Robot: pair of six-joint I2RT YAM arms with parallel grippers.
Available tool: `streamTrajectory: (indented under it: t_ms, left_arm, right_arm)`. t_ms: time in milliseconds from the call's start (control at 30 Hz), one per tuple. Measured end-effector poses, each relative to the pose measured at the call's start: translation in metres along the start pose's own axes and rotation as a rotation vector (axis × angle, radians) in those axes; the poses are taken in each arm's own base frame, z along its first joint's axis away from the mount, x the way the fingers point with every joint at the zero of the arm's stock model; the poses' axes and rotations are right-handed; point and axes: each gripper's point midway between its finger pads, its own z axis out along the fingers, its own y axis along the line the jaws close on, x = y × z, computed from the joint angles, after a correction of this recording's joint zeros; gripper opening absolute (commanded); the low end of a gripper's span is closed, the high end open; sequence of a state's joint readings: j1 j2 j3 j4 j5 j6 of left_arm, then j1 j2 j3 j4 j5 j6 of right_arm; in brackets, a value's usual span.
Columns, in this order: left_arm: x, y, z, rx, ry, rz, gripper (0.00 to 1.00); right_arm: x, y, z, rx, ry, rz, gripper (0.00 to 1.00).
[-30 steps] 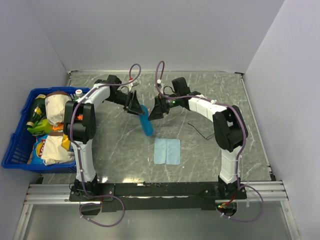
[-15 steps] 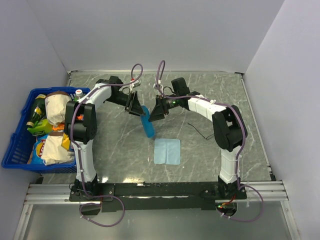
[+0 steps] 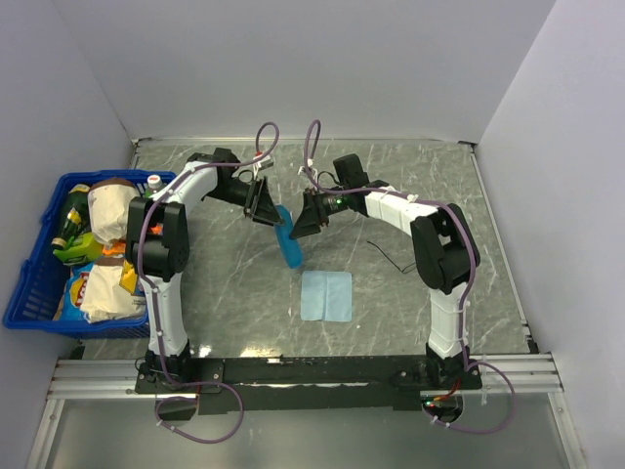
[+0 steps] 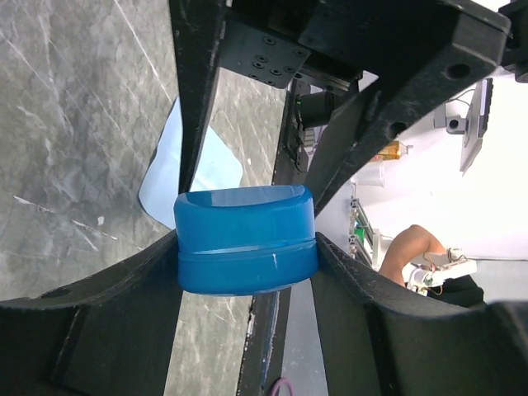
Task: Organize the sunglasses
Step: Open the sunglasses case at the center of the board.
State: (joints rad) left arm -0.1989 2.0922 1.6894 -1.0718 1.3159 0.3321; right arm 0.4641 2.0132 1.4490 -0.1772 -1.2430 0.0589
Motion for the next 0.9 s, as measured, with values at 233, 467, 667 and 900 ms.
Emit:
streamTrajectory:
  t_ms: [233, 467, 667, 900]
  left_arm:
    - [0.0016, -0.002, 0.0, 0.01, 0.001, 0.002, 0.63]
    - [0.0011, -0.0026, 0.0007, 0.03, 0.001, -0.005, 0.63]
    - [0.0029, -0.0014, 0.0011, 0.036, 0.007, -0.014, 0.63]
    - [0.0028, -0.005, 0.0011, 0.054, 0.002, -0.019, 0.63]
  right_arm:
    - [-0.0028, -0.0002, 0.0012, -0.009, -0.009, 0.011, 0.69]
    - [-0.004, 0.0035, 0.0015, -0.031, -0.01, 0.015, 0.66]
    - [-0.0009, 0.0033, 0.004, -0.055, -0.004, 0.025, 0.66]
    - [0.0001, 0.0046, 0.0051, -0.07, -0.002, 0.029, 0.73]
